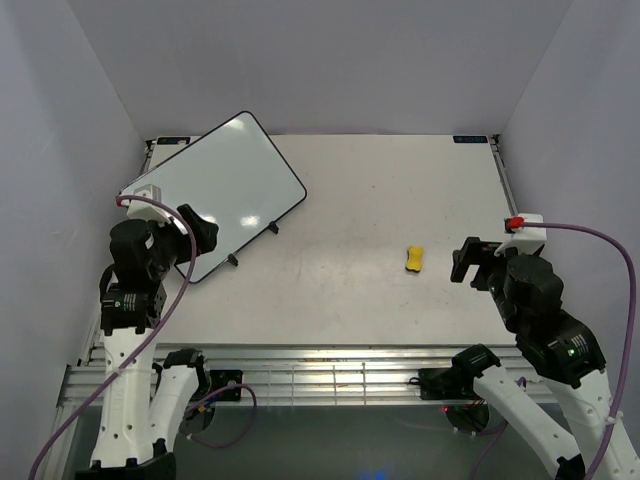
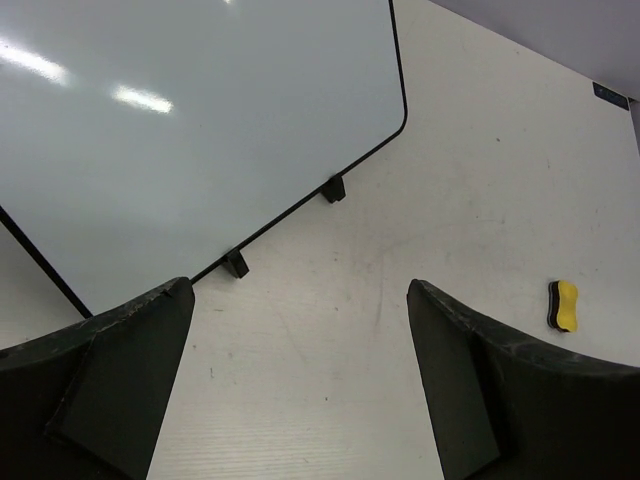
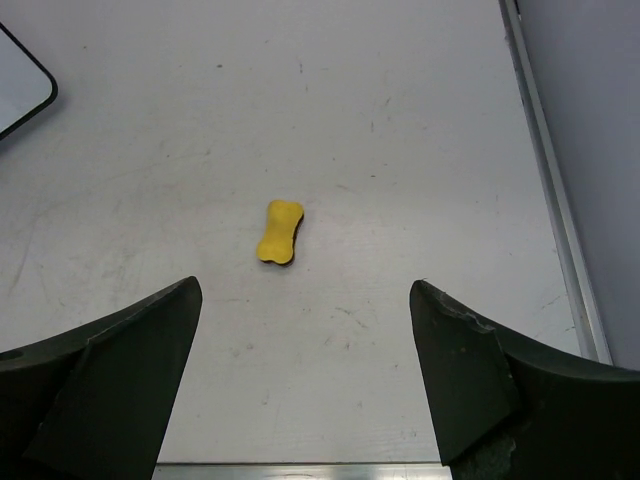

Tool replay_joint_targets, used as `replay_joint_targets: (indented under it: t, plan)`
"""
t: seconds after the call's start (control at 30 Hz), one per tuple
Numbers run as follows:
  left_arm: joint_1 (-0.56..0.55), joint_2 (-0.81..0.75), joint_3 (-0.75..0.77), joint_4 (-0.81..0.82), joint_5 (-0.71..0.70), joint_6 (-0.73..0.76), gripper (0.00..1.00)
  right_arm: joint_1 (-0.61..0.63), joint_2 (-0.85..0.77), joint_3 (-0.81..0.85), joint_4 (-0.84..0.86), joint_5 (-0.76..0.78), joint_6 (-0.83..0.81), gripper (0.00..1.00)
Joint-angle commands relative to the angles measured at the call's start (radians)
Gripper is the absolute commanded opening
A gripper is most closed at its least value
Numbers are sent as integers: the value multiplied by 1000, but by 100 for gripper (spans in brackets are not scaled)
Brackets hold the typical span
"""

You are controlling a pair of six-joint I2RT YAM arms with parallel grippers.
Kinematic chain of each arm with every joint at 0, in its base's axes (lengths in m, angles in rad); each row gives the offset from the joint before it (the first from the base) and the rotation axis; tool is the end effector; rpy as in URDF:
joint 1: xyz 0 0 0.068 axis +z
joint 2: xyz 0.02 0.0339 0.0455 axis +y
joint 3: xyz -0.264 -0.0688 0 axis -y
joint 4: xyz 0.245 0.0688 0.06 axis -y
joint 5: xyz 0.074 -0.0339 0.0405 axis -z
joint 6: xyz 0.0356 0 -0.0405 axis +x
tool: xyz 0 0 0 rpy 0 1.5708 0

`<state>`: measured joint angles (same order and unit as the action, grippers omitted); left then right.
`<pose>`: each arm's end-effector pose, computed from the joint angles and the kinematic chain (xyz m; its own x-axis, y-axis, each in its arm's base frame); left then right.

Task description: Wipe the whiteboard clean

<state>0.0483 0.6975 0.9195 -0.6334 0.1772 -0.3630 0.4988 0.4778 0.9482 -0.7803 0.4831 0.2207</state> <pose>0.1435 0.0007 0.3519 -0.4138 -0.3699 -0.8318 -0.0354 0.9196 -0.3914 0.0758 0.0224 0.3672 -0.2690 0.0742 -0.9603 0.0243 0.9972 0.0703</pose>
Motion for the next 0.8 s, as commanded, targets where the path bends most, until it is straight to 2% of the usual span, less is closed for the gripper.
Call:
replay_joint_targets:
  t: [0.0,0.37,0.77]
  plan:
    - [-7,-44,-19,-29,-50,15,98,4,-53,18,-36,61,-3,90]
    - [-7,-112,-44,-28,-44,44,98,6,-58,12,-19,29,-9,90]
    - [-8,-108,-53,-8,-16,36,98,4,-41,-15,38,25,-17,90]
